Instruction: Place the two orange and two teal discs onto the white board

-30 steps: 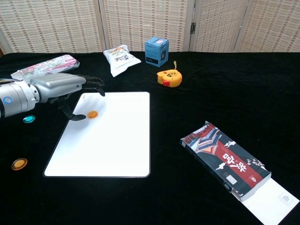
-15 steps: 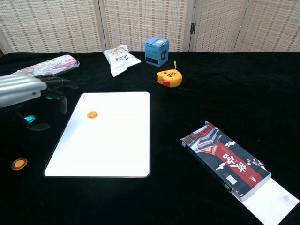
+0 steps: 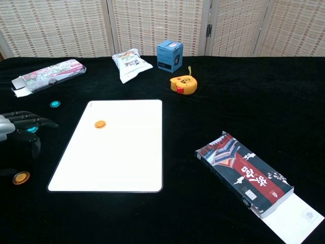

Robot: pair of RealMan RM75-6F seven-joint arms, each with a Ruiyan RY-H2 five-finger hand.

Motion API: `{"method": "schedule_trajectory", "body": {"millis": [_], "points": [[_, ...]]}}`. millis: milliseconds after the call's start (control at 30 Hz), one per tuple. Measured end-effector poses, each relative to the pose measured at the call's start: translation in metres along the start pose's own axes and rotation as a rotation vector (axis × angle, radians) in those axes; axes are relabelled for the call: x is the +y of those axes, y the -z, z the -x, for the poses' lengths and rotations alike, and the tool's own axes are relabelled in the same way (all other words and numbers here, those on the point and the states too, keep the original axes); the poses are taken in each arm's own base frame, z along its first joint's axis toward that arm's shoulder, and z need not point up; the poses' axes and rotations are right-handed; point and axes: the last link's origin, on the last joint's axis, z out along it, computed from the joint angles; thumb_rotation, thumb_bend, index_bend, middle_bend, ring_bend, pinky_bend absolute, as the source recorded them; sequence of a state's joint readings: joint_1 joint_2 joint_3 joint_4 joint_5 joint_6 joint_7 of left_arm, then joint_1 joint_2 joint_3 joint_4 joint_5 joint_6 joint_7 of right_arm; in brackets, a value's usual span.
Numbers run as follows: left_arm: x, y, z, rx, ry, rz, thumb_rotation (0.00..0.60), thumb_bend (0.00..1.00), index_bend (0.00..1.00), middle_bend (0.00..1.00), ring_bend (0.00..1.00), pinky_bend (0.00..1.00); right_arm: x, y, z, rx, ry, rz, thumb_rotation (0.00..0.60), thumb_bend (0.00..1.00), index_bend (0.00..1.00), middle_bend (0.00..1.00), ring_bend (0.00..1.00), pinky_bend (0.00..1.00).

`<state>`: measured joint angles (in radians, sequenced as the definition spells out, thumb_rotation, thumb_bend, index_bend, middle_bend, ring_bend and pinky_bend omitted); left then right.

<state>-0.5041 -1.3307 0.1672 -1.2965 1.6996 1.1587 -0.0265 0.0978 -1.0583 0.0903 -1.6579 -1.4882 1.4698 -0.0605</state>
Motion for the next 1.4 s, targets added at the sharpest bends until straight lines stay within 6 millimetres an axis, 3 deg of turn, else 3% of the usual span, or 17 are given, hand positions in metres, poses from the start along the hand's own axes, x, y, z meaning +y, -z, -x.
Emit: {"method": "schedule_trajectory", "body": {"millis": [633,1167,1400], "points": [[0.007,0.009,0.023,-0.021,0.016,-0.038,0.600,0.37,0.45,0.10,0.00,0.00,0.000,0.000,0.001,-0.004,0.000,-0.001,0.600,0.36,0.00,0.00,0.00,0.00],[0.006,0.008,0.028,-0.028,0.008,-0.060,0.600,0.37,0.45,0.10,0.00,0.00,0.000,0.001,0.001,-0.003,0.001,0.001,0.600,0.36,0.00,0.00,0.00,0.00],[0.006,0.005,0.031,-0.034,0.010,-0.060,0.600,0.38,0.51,0.12,0.00,0.00,0.001,0.002,0.000,-0.002,0.000,0.004,0.600,0.36,0.00,0.00,0.00,0.00]]}}
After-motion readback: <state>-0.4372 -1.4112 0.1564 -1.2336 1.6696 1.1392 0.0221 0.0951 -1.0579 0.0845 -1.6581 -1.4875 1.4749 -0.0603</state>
